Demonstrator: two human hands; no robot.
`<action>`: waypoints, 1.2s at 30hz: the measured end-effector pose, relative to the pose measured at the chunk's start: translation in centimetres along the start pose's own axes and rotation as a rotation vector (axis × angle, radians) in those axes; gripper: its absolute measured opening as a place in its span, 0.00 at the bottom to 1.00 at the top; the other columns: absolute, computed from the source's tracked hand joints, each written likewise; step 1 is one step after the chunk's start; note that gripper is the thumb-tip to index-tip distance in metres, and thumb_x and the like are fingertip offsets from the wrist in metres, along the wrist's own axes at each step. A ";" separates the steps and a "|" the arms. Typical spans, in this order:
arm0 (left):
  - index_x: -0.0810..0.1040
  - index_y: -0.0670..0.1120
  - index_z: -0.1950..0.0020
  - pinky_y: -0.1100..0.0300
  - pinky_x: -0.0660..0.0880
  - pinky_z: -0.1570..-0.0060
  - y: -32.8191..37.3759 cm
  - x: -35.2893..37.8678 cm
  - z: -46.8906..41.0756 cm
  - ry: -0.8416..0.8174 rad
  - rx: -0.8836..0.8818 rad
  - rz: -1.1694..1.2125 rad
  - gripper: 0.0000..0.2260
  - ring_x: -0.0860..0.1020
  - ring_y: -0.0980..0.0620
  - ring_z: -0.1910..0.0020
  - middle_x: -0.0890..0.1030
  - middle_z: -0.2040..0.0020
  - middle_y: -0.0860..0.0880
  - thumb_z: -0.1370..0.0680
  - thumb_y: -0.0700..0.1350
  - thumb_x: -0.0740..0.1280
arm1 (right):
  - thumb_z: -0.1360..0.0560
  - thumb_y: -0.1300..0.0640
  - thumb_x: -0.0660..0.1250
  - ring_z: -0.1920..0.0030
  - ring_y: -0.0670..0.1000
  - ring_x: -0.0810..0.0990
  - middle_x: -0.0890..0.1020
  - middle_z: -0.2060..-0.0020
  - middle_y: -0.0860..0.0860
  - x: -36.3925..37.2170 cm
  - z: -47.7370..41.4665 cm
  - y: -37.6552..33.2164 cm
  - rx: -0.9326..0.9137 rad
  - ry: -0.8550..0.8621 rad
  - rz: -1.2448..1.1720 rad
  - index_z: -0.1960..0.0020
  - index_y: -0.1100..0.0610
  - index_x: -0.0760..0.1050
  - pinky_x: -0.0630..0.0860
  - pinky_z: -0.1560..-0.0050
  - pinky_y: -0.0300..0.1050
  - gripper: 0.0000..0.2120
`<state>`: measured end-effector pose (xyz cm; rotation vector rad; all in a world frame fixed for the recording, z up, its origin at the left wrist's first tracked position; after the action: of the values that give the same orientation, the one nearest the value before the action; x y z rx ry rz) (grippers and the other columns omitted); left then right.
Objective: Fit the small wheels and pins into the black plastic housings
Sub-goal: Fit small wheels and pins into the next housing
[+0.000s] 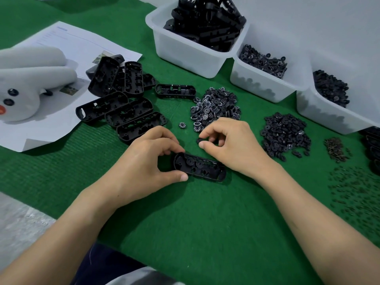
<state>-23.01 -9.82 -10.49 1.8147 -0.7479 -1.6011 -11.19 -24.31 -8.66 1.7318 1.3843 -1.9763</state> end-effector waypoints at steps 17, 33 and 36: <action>0.79 0.52 0.50 0.73 0.68 0.52 0.2 0.0 0.0 0.012 -0.006 -0.013 0.19 0.72 0.63 0.53 0.72 0.48 0.58 0.37 0.58 0.71 | 0.30 0.58 0.70 0.63 0.51 0.79 0.81 0.62 0.50 -1.6 4.8 -0.1 -0.269 0.016 0.076 0.54 0.57 0.83 0.77 0.63 0.51 0.06; 0.79 0.52 0.51 0.77 0.65 0.54 0.3 0.1 0.0 0.036 -0.004 -0.027 0.16 0.72 0.64 0.54 0.73 0.50 0.58 0.36 0.51 0.75 | 0.30 0.58 0.72 0.61 0.49 0.79 0.82 0.61 0.47 -2.1 4.3 -0.5 -0.189 -0.057 0.096 0.51 0.52 0.82 0.77 0.57 0.50 0.08; 0.79 0.52 0.51 0.77 0.65 0.54 0.3 0.1 0.1 0.032 -0.007 -0.027 0.16 0.72 0.64 0.54 0.73 0.50 0.58 0.36 0.52 0.75 | 0.29 0.61 0.69 0.61 0.47 0.78 0.81 0.61 0.47 -2.4 4.5 -0.4 -0.176 -0.025 0.026 0.54 0.53 0.82 0.76 0.56 0.50 0.06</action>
<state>-23.07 -10.07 -10.37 1.8489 -0.7055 -1.5863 -13.81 -28.34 -6.91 1.6338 1.4705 -1.7970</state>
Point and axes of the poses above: each hand's wrist, its own z-axis away from the middle knuckle, its own x-axis out of the palm, y = z × x, the point moved 2 cm from there along -z, towards the middle knuckle
